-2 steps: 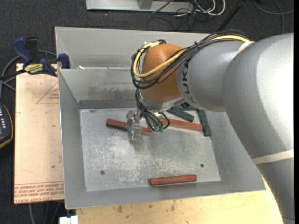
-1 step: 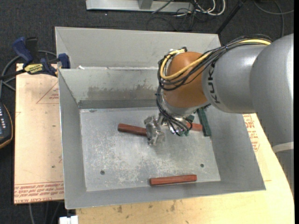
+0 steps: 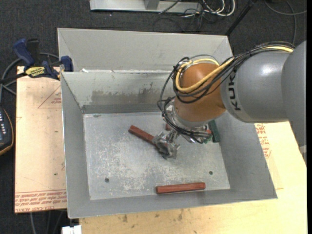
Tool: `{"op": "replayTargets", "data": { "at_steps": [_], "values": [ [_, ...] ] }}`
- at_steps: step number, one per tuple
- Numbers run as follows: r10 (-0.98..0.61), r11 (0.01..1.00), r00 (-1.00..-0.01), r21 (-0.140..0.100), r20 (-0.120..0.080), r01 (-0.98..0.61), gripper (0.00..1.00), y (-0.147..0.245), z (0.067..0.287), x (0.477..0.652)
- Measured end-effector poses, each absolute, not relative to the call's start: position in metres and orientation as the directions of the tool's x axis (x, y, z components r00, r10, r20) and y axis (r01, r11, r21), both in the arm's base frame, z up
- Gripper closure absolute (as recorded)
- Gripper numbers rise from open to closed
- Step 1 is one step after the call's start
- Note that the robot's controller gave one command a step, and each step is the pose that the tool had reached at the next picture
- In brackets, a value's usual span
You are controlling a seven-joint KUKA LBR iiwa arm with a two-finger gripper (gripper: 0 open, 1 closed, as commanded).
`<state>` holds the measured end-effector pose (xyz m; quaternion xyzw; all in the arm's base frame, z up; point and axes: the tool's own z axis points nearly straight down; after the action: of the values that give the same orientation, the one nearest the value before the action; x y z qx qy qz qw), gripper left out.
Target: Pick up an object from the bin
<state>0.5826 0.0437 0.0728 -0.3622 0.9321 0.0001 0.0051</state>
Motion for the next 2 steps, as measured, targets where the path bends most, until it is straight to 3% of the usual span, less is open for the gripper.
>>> {"op": "replayTargets", "data": {
  "at_steps": [1, 2],
  "values": [
    [-0.653, 0.757, -0.757, 0.002, -0.009, -0.653, 1.00, 0.162, 0.083, 0.601],
    [-0.621, 0.783, -0.783, -0.005, -0.003, -0.621, 1.00, -0.008, 0.177, 0.556]
  ]
}}
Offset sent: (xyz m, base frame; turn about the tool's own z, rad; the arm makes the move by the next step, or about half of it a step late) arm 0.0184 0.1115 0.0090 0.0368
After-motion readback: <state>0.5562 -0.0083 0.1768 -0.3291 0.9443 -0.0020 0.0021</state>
